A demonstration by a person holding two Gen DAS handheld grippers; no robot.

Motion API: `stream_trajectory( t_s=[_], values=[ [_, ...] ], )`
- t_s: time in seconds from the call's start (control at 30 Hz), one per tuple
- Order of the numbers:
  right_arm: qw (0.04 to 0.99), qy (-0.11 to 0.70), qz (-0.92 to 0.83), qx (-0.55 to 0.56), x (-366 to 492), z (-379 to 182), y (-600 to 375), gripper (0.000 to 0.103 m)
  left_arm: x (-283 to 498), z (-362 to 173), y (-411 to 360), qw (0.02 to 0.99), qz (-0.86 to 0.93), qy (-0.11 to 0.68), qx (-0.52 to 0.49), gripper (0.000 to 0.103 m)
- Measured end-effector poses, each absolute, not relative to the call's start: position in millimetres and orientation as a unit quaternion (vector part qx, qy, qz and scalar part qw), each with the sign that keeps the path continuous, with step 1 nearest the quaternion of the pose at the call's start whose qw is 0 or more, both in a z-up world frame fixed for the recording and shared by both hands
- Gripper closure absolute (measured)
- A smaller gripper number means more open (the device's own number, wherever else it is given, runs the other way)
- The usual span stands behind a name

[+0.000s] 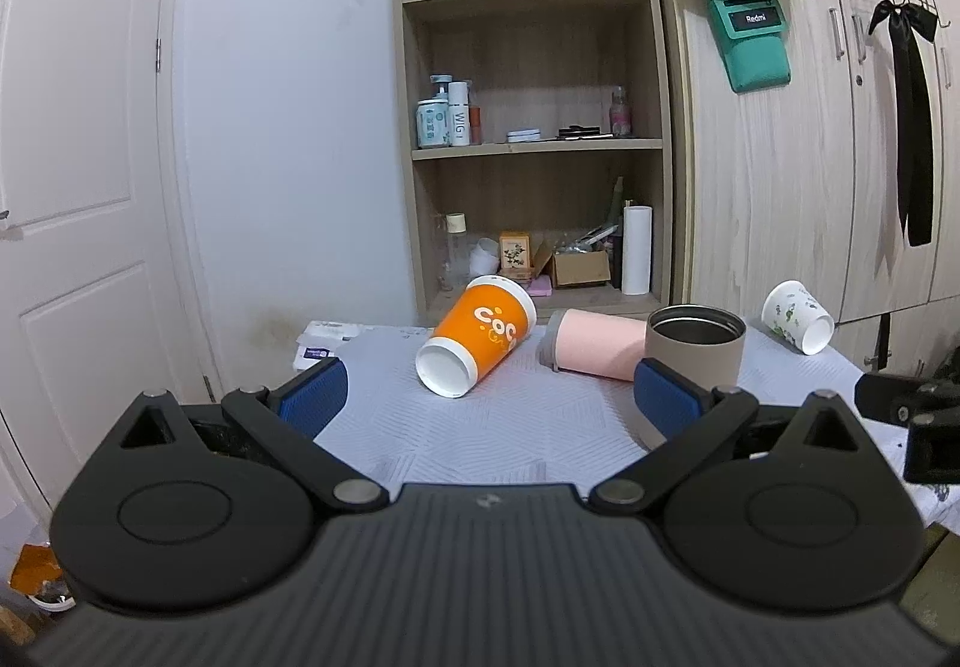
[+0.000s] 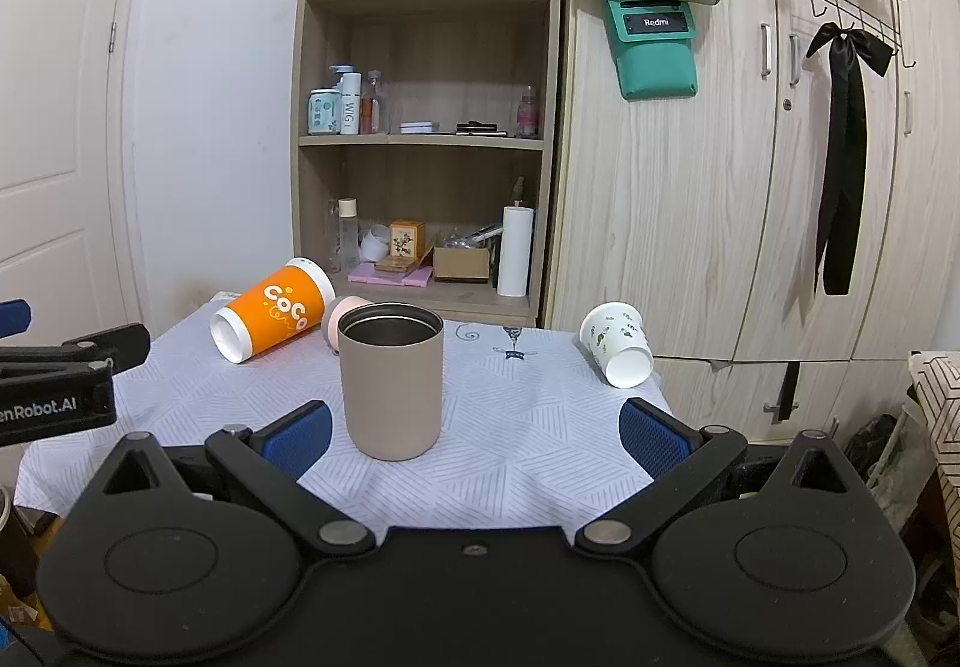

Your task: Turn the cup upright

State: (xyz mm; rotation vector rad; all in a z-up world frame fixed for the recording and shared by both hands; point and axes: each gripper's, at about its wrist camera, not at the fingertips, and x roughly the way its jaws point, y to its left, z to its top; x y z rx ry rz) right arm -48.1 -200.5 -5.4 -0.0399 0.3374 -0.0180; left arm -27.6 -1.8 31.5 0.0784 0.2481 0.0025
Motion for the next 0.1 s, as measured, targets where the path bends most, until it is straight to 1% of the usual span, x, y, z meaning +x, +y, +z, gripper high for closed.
stream_trajectory(
  t_s=[0.1],
  values=[
    [0.986,0.168,-0.009,-0.019,-48.2,-5.3,-200.4,0.000,-26.6,31.1,-1.9,0.991,-0.002,0.128,0.040,0.000]
  ],
)
